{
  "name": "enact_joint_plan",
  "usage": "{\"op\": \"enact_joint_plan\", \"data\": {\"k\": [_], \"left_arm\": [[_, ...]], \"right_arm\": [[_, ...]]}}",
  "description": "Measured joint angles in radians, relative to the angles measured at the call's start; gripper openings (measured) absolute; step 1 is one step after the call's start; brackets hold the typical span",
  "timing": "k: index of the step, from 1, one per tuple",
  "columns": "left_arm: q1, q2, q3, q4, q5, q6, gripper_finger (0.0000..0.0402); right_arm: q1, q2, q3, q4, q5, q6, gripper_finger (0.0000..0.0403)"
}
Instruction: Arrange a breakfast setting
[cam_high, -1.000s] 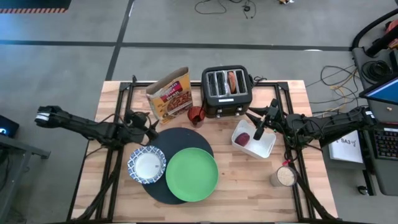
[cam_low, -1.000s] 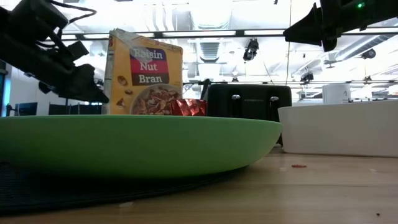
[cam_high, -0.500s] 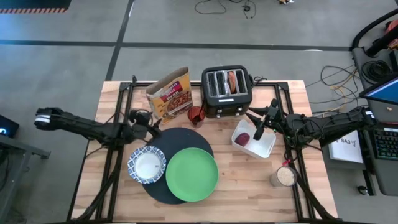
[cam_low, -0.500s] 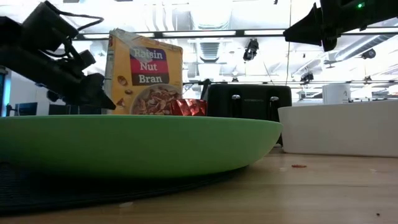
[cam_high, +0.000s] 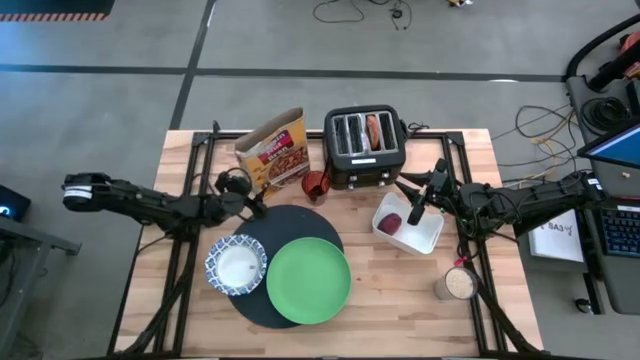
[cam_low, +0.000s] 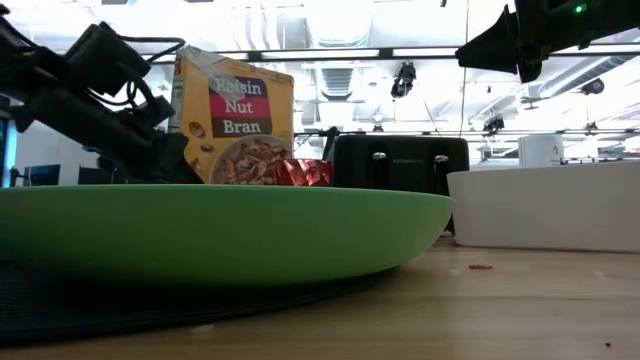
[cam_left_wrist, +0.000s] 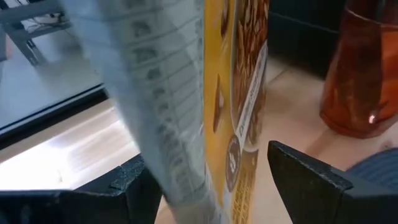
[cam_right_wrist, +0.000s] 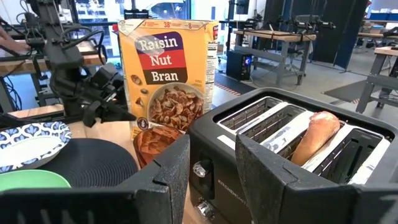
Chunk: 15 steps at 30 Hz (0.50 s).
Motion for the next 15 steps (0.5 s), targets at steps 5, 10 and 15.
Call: {"op": "enact_joint_plan", "data": {"k": [5, 10, 15], "left_arm": [[0.029, 0.084, 0.0, 0.066, 0.001, 0.013, 0.0255], [0.055, 0.176, 0.0, 0.214, 0.049, 0.058, 0.0251], [0.084, 0.261, 0.001, 0.309, 0.054, 0.074, 0.0216]], "right_arm": [[0.0, 0.0, 0.0, 0.0, 0.0, 0.0, 0.0121], [0.0, 0.0, 0.0, 0.0, 0.0, -0.002, 0.0121], [0.0, 0.0, 0.0, 0.0, 0.0, 0.0, 0.0121]]}}
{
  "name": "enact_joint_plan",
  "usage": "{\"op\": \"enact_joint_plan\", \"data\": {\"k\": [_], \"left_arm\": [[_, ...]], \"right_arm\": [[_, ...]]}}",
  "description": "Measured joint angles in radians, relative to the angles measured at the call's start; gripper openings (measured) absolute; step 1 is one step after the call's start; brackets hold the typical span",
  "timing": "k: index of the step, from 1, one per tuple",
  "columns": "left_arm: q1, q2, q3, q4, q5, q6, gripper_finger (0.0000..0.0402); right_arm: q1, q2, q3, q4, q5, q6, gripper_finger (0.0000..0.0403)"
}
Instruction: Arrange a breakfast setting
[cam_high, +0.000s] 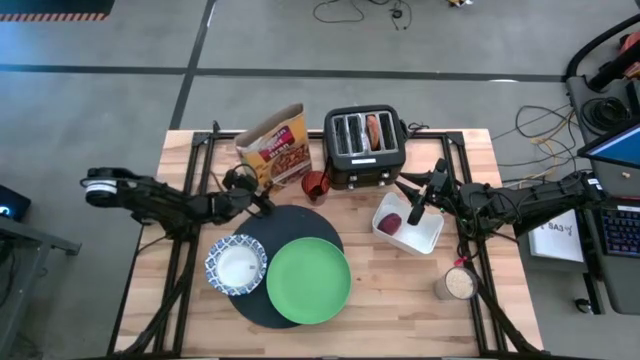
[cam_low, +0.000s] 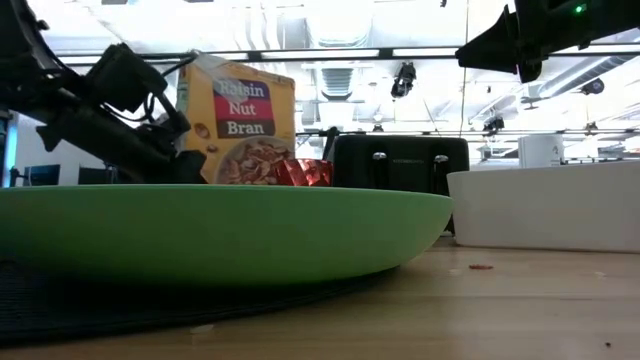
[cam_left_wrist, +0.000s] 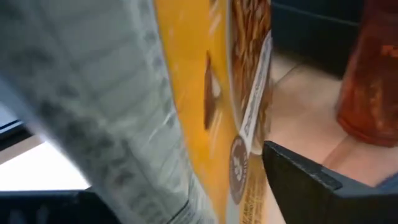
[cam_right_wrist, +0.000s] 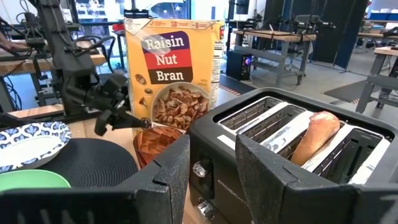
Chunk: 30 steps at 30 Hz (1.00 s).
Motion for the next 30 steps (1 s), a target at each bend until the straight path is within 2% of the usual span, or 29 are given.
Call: {"op": "enact_joint_plan", "data": {"k": [4, 10, 12, 17, 20, 26, 30], "left_arm": [[0.009, 0.053, 0.0, 0.038, -0.001, -0.01, 0.0157], [0.008, 0.115, 0.003, 0.089, -0.011, -0.055, 0.0035], [0.009, 0.131, 0.003, 0.102, -0.022, -0.062, 0.0011], [0.008, 0.148, 0.0, 0.147, -0.044, -0.049, 0.0003], [0.0, 0.104, -0.001, 0.166, -0.049, -0.026, 0.0001], [-0.041, -0.101, 0.001, 0.167, -0.09, 0.089, 0.0], [-0.057, -0.263, 0.002, 0.075, -0.104, 0.131, 0.0]], "right_arm": [[0.0, 0.0, 0.0, 0.0, 0.0, 0.0, 0.0121], [0.0, 0.0, 0.0, 0.0, 0.0, 0.001, 0.0121], [0.0, 0.0, 0.0, 0.001, 0.0, 0.001, 0.0121], [0.0, 0.0, 0.0, 0.001, 0.0, 0.001, 0.0121], [0.0, 0.0, 0.0, 0.001, 0.0, 0.001, 0.0121], [0.0, 0.0, 0.0, 0.0, 0.0, 0.013, 0.0121], [0.0, 0.0, 0.0, -0.001, 0.0, 0.017, 0.0121]]}}
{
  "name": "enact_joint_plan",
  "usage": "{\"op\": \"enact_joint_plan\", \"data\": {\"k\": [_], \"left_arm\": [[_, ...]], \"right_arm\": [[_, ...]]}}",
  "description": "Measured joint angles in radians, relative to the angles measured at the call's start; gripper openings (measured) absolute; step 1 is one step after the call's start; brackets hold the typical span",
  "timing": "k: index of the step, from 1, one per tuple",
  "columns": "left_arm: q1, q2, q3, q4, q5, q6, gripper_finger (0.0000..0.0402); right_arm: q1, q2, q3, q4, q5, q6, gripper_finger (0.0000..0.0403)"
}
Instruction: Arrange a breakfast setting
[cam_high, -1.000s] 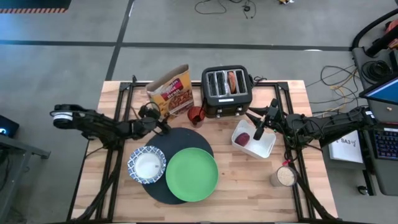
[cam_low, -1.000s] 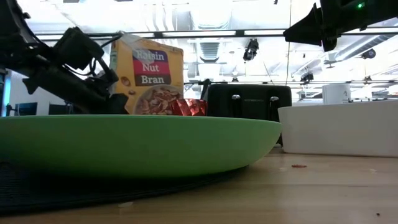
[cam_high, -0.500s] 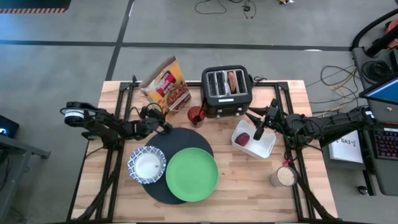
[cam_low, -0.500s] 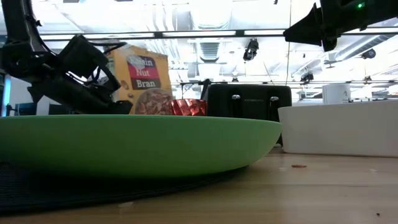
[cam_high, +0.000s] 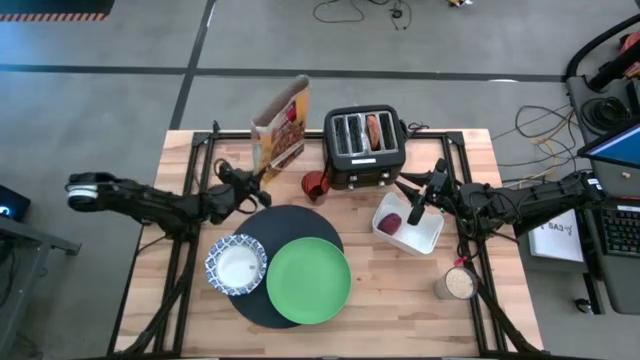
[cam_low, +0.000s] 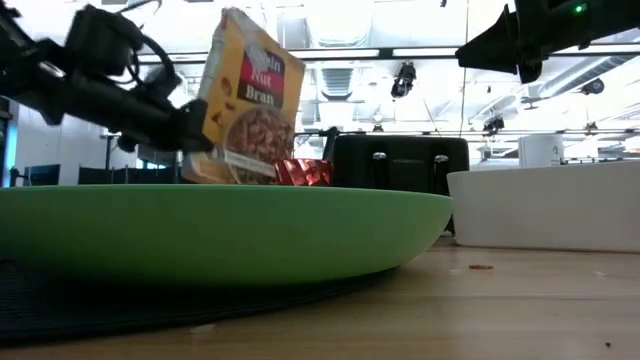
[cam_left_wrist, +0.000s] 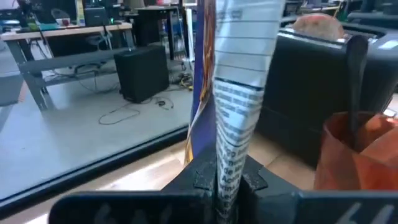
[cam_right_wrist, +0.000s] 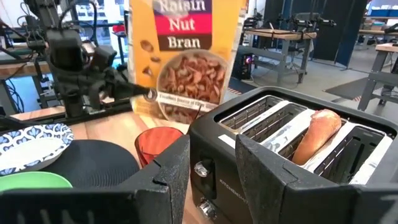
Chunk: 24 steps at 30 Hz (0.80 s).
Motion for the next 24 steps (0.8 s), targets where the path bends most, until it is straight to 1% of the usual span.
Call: {"op": "enact_joint_plan", "data": {"k": [3, 6, 7, 9, 11, 13, 15, 18, 20, 22, 24], "left_arm": [[-0.034, -0.114, 0.001, -0.025, -0.001, 0.021, 0.0], [-0.11, -0.243, 0.052, -0.062, -0.005, 0.118, 0.0], [-0.141, -0.283, 0.082, -0.117, -0.014, 0.144, 0.0], [-0.208, -0.35, 0.162, -0.284, -0.053, 0.167, 0.0], [-0.278, -0.394, 0.26, -0.529, -0.12, 0.14, 0.0], [-0.341, -0.403, 0.353, -0.798, -0.184, 0.026, 0.0], [-0.404, -0.389, 0.421, -1.046, -0.198, -0.122, 0.0], [-0.489, -0.344, 0.473, -1.328, -0.199, -0.38, 0.0], [-0.53, -0.309, 0.471, -1.435, -0.205, -0.53, 0.0], [-0.56, -0.273, 0.444, -1.457, -0.236, -0.625, 0.0], [-0.577, -0.239, 0.422, -1.454, -0.239, -0.679, 0.0]], "right_arm": [[0.0, 0.0, 0.0, -0.001, 0.0, 0.002, 0.0121], [0.0, 0.0, 0.0, -0.002, 0.0, 0.011, 0.0121], [0.0, 0.0, 0.0, -0.002, 0.0, 0.011, 0.0121], [0.0, 0.0, 0.0, -0.004, 0.0, 0.012, 0.0121], [0.0, 0.0, 0.0, -0.005, 0.0, 0.013, 0.0121], [0.0, 0.0, 0.0, -0.008, 0.0, 0.02, 0.0121], [0.0, 0.0, 0.0, -0.017, 0.0, 0.03, 0.0121], [0.0, 0.0, 0.0, -0.039, -0.001, 0.047, 0.0121], [0.0, 0.0, 0.0, -0.05, -0.001, 0.06, 0.0121], [0.0, 0.0, 0.0, -0.059, -0.002, 0.065, 0.0121], [0.0, 0.0, 0.0, -0.059, -0.002, 0.065, 0.0121]]}}
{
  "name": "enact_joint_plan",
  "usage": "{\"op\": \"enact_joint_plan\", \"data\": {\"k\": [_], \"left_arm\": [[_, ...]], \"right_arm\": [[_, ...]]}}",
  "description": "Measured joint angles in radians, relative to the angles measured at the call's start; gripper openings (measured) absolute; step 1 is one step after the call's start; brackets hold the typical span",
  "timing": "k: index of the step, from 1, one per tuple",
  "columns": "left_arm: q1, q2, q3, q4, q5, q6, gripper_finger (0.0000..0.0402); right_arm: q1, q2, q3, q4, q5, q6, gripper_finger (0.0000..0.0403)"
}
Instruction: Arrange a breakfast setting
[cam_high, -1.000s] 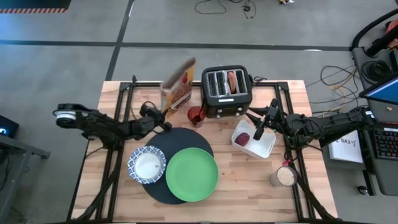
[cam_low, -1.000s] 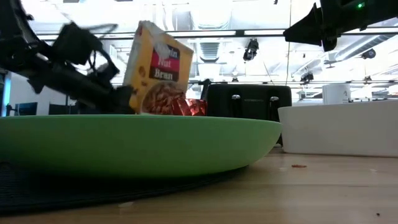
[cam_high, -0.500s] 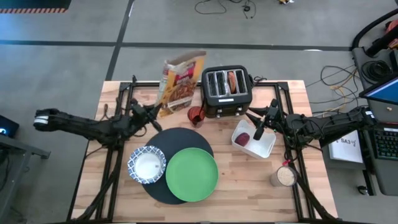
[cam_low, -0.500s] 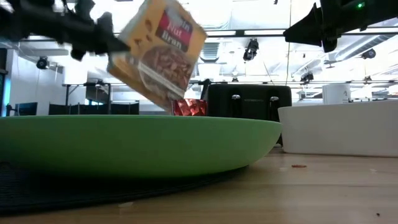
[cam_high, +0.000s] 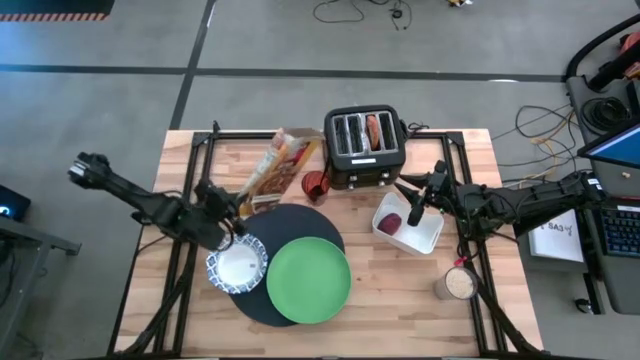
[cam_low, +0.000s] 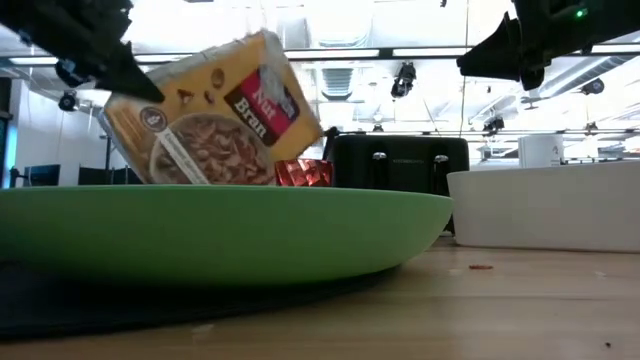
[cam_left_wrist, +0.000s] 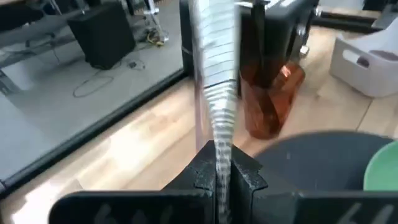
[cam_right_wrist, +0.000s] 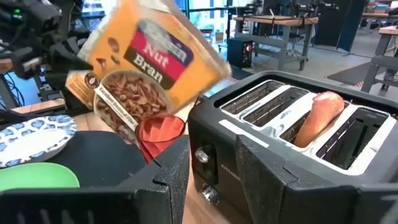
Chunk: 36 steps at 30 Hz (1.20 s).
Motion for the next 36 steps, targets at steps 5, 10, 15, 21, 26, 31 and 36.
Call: {"op": "enact_joint_plan", "data": {"k": [5, 10, 15, 21, 26, 31, 36], "left_arm": [[-0.019, 0.063, -0.018, -0.005, 0.054, -0.035, 0.0], [-0.019, 0.085, -0.021, -0.012, 0.137, -0.042, 0.0], [-0.019, 0.086, -0.021, -0.044, 0.219, -0.08, 0.0], [-0.019, 0.085, -0.022, -0.051, 0.248, -0.089, 0.0027], [-0.019, 0.085, -0.022, -0.049, 0.257, -0.091, 0.0085], [-0.019, 0.085, -0.004, -0.049, 0.251, -0.081, 0.0149], [-0.02, 0.089, 0.002, -0.01, 0.165, -0.062, 0.0179]], "right_arm": [[0.0, 0.0, 0.0, 0.001, 0.0, 0.0, 0.0121], [0.0, 0.0, 0.0, 0.001, -0.002, -0.001, 0.0121], [0.0, 0.0, 0.0, 0.001, -0.002, -0.003, 0.0121], [0.0, 0.0, 0.0, 0.001, -0.002, -0.003, 0.0121], [0.0, 0.0, 0.0, 0.001, -0.002, -0.003, 0.0121], [0.0, 0.0, 0.0, 0.001, -0.002, -0.003, 0.0121], [0.0, 0.0, 0.0, 0.001, -0.002, -0.003, 0.0121]]}}
